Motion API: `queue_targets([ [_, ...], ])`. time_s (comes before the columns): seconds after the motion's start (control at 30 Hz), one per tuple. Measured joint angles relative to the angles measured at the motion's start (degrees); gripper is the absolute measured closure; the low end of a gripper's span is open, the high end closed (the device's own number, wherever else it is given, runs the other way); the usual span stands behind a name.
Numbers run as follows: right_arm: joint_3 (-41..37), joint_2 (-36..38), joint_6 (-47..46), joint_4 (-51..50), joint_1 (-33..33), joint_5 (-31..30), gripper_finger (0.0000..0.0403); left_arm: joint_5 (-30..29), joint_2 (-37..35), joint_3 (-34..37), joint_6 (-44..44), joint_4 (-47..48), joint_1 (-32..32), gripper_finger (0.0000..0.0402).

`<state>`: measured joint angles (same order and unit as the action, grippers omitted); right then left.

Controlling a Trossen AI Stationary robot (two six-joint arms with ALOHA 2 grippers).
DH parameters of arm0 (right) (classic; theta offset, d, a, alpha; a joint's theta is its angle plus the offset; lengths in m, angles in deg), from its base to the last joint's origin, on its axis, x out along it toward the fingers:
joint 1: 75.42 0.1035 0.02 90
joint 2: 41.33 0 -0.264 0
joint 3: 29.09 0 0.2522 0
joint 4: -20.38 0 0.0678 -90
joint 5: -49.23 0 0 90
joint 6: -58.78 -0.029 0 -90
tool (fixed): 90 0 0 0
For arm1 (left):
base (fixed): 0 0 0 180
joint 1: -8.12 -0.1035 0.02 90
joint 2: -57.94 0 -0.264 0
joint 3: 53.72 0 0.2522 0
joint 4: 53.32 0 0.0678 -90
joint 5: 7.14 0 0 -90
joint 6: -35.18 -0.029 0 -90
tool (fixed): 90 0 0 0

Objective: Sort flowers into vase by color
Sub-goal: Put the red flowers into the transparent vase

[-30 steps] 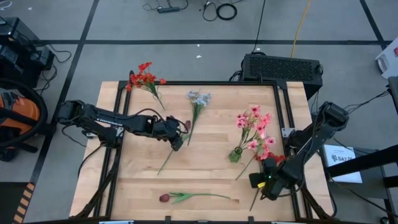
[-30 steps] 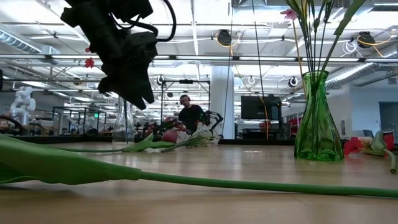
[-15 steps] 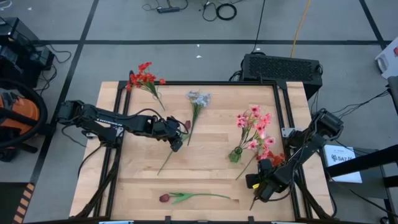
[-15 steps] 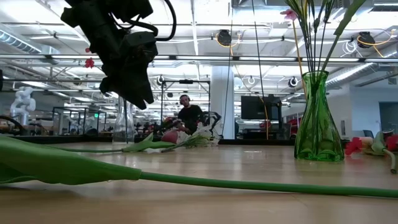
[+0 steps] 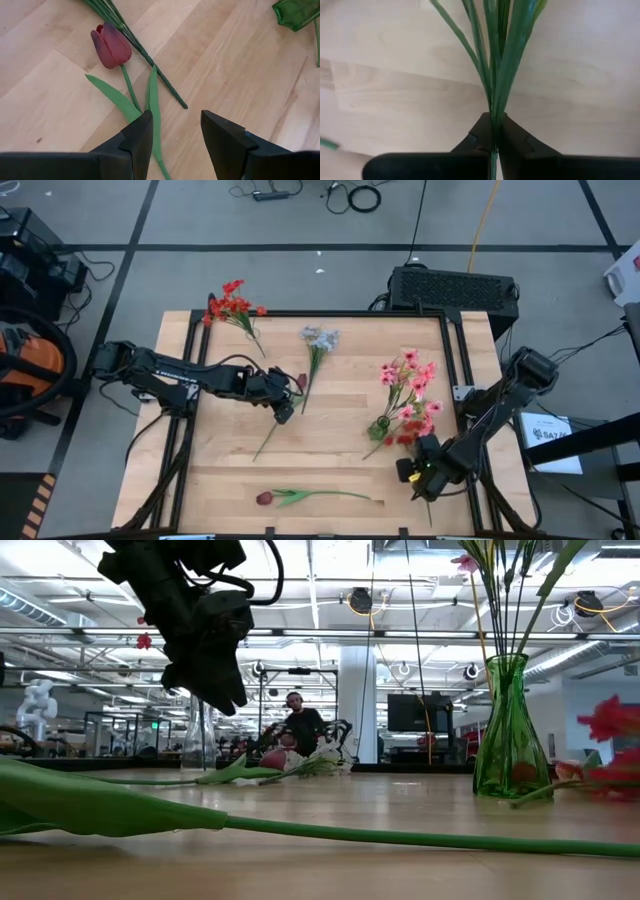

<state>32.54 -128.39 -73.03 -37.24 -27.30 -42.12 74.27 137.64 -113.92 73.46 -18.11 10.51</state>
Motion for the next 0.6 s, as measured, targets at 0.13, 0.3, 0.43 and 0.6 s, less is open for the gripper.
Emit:
queue_targets([
  [0.13,4.7,2.61,-0.15,-10.22,0.0,-1.54,0.04,0.01,0.0,0.0,-0.22,0.0,0.0,0.023],
  [0.3,14.26,5.26,0.44,-25.84,0.0,-1.46,0.04,0.01,0.0,0.0,-0.22,0.01,0.01,0.023],
  [0.43,23.26,5.74,0.46,-40.61,0.0,-1.5,0.04,-0.01,0.0,0.0,-0.22,0.0,0.0,0.023],
  [0.6,28.56,7.95,1.07,-45.66,0.0,-5.14,0.04,-0.01,0.0,0.0,-0.22,-0.07,0.0,0.023],
])
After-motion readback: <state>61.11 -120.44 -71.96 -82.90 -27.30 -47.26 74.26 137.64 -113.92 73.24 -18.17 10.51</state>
